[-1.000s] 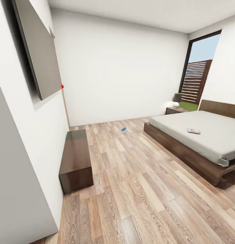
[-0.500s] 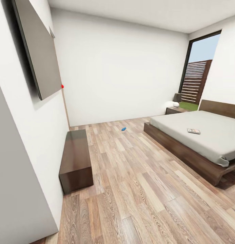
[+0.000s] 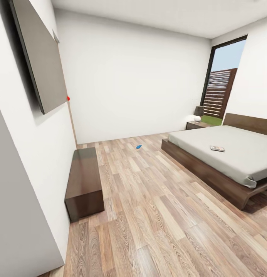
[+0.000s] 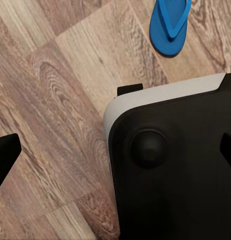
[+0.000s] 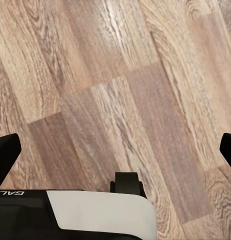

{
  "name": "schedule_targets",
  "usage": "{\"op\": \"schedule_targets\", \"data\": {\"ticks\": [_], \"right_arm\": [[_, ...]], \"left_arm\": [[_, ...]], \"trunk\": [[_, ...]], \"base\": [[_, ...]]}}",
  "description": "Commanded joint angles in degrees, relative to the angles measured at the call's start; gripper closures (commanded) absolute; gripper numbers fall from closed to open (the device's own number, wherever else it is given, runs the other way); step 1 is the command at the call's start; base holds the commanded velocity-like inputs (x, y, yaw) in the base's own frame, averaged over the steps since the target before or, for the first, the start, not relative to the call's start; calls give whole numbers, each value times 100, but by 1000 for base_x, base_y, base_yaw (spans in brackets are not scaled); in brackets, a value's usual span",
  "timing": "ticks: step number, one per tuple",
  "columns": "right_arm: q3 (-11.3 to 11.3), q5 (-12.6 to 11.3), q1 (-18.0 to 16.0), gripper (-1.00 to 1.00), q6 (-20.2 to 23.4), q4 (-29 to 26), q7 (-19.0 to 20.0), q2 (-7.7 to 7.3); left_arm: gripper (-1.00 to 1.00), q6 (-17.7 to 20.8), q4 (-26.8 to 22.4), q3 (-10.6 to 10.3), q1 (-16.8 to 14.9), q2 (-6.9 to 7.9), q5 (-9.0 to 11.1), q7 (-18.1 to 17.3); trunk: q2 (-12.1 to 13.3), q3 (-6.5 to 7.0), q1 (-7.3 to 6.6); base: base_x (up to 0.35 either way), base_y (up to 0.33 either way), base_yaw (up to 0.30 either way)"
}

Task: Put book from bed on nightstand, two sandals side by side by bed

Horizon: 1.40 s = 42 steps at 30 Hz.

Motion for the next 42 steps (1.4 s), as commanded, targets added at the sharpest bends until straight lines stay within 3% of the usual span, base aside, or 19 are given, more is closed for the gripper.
{"op": "schedule_targets", "data": {"ticks": [1,42], "right_arm": [[-1,2,-4,-100,-19,5,4,-1],[-1,3,-4,-100,-19,5,4,-1]], "left_arm": [[-100,-17,4,-47,-3,0,-7,35],[-100,-16,4,-46,-6,0,-7,35]], "trunk": [[-3,-6,0],[-3,-3,0]], "base": [[0,0,-30],[-42,15,-4]]}}
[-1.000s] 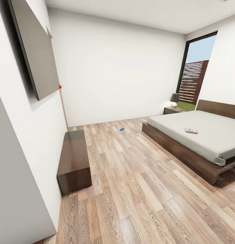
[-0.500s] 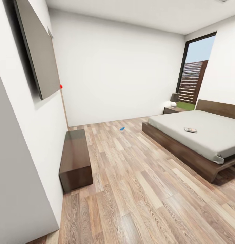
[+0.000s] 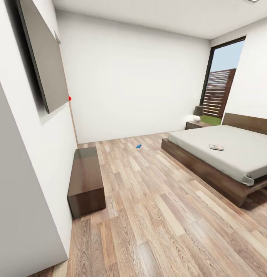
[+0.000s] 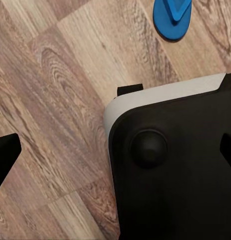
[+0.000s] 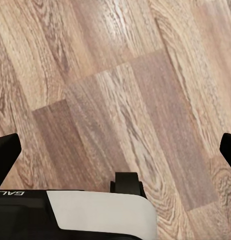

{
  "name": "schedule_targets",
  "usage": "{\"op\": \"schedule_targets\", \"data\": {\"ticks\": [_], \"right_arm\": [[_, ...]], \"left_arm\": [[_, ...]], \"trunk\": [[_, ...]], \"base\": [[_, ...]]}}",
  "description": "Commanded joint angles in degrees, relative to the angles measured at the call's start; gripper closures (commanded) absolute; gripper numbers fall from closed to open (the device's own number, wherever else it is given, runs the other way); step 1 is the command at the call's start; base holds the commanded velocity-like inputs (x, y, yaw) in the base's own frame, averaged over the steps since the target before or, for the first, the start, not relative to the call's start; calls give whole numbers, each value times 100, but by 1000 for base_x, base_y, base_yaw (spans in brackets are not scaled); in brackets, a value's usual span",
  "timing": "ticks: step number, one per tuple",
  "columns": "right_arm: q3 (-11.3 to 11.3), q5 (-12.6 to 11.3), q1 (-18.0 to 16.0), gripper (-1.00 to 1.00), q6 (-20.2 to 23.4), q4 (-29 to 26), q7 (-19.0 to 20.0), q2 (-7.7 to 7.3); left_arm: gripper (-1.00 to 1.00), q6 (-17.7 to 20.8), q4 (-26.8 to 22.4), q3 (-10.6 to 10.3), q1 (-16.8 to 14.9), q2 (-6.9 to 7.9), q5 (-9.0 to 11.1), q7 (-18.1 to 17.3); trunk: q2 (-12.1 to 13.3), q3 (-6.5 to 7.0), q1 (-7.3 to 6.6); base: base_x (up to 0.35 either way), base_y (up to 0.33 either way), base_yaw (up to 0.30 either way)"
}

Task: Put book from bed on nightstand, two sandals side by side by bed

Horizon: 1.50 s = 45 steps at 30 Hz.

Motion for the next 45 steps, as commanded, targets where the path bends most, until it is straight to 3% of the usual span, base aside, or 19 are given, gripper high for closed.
{"op": "schedule_targets", "data": {"ticks": [1,25,45], "right_arm": [[-1,2,-3,-100,-19,5,4,-1],[-1,3,-3,-100,-19,5,4,-1],[-1,4,-5,-100,-19,5,4,-1]], "left_arm": [[-100,-17,4,-46,-2,0,-7,35],[-100,-16,4,-46,1,0,-7,35],[-100,-17,4,-46,-3,0,-7,35]], "trunk": [[-3,-6,0],[-3,-6,0],[-3,-6,0]], "base": [[-4,2,0],[-1,0,-5],[0,0,-124]]}}
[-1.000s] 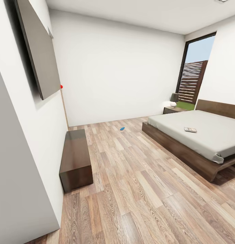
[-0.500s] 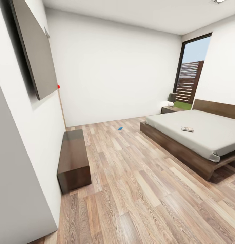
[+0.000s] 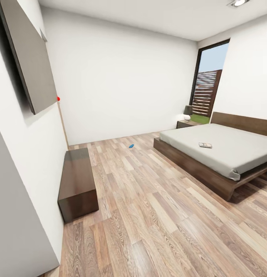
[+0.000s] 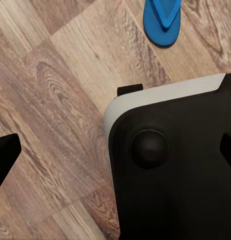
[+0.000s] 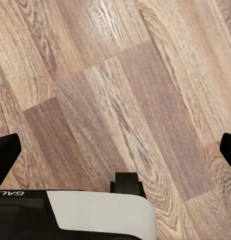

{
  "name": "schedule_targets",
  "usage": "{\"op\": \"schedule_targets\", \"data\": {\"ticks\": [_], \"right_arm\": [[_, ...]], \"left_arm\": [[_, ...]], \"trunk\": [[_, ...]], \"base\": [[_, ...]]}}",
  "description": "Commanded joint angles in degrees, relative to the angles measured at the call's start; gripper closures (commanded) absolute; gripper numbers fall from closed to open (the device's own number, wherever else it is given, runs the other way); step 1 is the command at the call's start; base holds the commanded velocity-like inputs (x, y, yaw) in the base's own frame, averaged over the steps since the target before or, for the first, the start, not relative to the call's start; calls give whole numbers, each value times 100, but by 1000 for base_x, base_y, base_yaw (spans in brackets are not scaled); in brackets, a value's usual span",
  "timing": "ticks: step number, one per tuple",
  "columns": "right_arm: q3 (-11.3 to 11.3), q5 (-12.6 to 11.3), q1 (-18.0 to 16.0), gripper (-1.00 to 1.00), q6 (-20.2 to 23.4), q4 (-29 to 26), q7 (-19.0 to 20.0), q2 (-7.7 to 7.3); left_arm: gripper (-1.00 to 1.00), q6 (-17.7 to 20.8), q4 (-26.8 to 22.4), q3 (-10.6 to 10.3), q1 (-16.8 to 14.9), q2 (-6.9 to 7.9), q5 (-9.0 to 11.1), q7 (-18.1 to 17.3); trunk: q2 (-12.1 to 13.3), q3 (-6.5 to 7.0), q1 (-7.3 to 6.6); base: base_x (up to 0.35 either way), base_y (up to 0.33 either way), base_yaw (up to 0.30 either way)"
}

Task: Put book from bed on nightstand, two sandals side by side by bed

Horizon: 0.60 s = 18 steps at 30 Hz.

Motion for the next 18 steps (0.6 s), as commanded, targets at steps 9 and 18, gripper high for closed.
{"op": "schedule_targets", "data": {"ticks": [9,18], "right_arm": [[-1,2,-2,-100,-19,5,4,-1],[-1,1,-1,-100,-19,5,4,-1]], "left_arm": [[-100,-15,4,-47,-5,0,-7,35],[-100,-16,4,-47,-1,0,-7,35]], "trunk": [[-3,-6,0],[-3,-6,0]], "base": [[0,0,-16],[0,0,-42]]}}
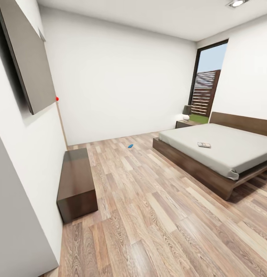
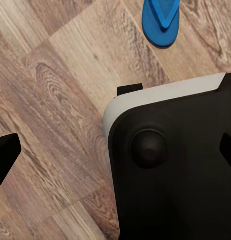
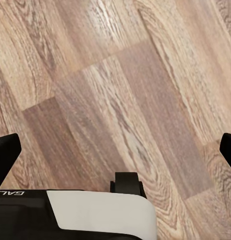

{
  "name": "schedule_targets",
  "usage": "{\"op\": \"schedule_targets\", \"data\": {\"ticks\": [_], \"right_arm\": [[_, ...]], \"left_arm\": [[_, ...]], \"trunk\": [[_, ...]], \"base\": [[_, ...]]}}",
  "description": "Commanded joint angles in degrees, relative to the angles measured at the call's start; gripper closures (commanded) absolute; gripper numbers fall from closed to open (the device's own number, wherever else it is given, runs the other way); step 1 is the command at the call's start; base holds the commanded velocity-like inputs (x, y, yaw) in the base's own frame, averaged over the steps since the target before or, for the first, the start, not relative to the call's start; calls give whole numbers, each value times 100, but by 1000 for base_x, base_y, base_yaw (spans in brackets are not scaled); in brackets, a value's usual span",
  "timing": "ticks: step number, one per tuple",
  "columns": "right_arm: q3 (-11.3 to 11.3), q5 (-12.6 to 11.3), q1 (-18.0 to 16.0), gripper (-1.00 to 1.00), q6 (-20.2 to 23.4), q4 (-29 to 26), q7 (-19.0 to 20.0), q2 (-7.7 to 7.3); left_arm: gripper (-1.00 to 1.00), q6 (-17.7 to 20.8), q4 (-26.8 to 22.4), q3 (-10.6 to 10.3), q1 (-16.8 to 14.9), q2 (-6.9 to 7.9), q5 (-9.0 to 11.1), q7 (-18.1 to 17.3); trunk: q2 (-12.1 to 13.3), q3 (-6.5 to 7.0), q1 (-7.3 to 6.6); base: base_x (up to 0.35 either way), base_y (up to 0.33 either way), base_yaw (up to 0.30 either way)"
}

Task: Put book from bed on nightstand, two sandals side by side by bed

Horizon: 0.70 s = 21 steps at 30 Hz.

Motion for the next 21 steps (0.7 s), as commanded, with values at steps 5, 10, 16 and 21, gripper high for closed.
{"op": "schedule_targets", "data": {"ticks": [5,10,16,21], "right_arm": [[-1,-1,-6,-100,-19,6,4,-1],[-1,-3,-6,-100,-19,6,4,-1],[-1,-4,-7,-100,-19,6,4,-1],[-1,-5,-5,-100,-19,6,4,-1]], "left_arm": [[-100,-15,3,-47,-2,0,-7,35],[-100,-16,3,-47,-3,0,-7,35],[-100,-15,3,-47,-3,0,-7,35],[-100,-16,3,-47,-5,0,-7,35]], "trunk": [[-3,-6,0],[-3,-6,0],[-3,-6,0],[-3,-6,0]], "base": [[0,0,-140],[0,0,-103],[0,0,-42],[0,0,-18]]}}
